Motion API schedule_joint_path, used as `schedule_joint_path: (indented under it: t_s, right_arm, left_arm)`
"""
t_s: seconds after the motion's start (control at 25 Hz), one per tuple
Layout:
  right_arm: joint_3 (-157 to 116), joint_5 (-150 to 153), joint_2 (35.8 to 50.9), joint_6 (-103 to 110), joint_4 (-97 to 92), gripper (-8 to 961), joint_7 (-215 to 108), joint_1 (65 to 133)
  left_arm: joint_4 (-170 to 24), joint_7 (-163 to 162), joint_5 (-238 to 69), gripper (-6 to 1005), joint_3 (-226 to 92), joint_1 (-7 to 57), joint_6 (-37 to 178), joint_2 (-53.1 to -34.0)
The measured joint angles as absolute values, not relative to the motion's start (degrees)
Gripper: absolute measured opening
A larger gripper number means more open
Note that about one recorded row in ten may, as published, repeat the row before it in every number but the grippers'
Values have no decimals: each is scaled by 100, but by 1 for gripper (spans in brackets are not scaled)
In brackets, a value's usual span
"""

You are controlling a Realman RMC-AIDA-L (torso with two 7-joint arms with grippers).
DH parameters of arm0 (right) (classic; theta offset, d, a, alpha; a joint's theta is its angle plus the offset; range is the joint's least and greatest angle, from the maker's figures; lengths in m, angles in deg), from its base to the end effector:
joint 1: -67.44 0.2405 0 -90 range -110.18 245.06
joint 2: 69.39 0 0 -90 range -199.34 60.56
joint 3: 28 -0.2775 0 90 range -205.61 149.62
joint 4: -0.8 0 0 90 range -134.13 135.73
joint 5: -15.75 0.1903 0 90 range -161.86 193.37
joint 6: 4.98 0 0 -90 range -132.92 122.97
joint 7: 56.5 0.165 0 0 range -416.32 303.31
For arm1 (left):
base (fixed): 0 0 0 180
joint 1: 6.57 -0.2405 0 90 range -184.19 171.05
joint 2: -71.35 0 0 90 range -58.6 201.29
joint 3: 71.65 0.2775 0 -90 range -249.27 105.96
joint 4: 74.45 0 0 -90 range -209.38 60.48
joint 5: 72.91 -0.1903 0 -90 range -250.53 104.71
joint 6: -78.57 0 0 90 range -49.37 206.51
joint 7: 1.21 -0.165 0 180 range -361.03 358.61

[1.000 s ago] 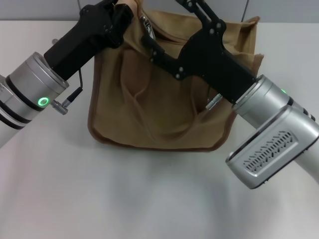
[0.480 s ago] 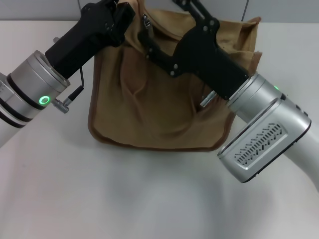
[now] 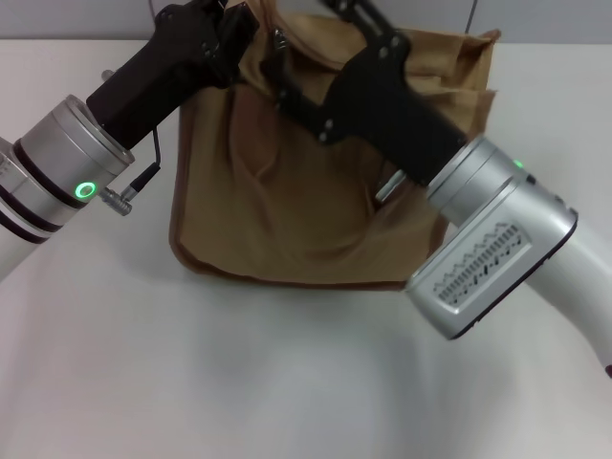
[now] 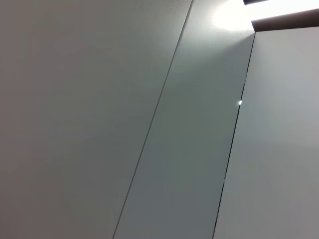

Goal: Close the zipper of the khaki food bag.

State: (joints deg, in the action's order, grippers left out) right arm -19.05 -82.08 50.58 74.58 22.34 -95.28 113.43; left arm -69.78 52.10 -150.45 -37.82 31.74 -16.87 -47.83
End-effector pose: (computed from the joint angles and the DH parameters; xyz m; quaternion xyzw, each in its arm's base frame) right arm 0.1391 0.3498 -0.1048 -0.7784 -0.2670 0.2938 0.4862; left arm -0.1893 0.3545 -0.0203 -0.7753 -0.1816 -0.5619 0.2240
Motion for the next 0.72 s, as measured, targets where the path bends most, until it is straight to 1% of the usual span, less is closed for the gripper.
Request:
schedule_joint_path:
  t_s: [0.72]
  right_arm:
    - [-2690, -8915, 5057, 7182, 2442, 817, -9486, 11200]
  left_arm:
    - [-6972, 5181, -15042, 20, -3784, 3167, -1677, -4783]
